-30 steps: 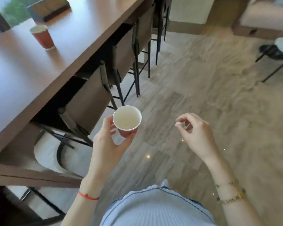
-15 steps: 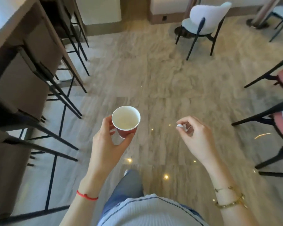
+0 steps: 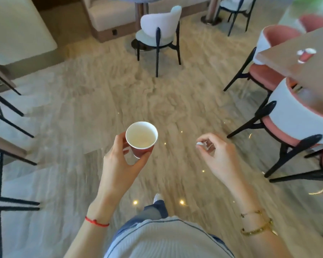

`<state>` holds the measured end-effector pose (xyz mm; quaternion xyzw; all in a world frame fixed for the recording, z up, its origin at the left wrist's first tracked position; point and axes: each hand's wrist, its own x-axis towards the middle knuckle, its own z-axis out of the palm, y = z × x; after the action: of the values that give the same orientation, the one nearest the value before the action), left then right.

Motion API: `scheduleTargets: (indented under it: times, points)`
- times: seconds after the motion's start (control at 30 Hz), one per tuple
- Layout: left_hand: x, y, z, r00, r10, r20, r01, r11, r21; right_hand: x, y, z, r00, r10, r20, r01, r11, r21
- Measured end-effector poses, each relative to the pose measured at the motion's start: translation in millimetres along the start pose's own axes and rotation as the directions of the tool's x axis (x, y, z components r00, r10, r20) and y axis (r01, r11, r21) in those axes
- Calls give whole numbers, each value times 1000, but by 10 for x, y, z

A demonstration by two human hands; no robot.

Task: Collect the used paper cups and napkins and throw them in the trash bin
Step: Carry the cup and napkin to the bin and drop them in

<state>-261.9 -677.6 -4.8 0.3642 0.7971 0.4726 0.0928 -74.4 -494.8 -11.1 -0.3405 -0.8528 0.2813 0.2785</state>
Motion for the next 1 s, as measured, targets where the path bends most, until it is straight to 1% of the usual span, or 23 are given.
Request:
scheduleTargets:
  times: [0.2, 0.33, 0.47, 0.7, 1.0]
  points:
    - [1355, 44, 383, 989, 76, 130, -74, 997, -21, 968, 273, 26, 989, 80, -122, -86, 995, -42]
    - [2107, 110, 686, 977, 100, 188, -90, 994, -59, 1455, 539, 82, 973, 168, -157, -173, 985, -20]
    - [2844, 55, 1085, 962, 112, 250, -101, 993, -56, 2029, 921, 143, 957, 229, -176, -236, 971, -23]
    - [4353, 156, 1989, 957, 131, 257, -114, 990, -79, 3531, 1716, 96, 952, 253, -171, -268, 961, -68]
    - [6429, 594, 2906, 962, 163, 220, -149, 986, -80, 5819, 2445, -218, 967, 192, -170, -212, 971, -112]
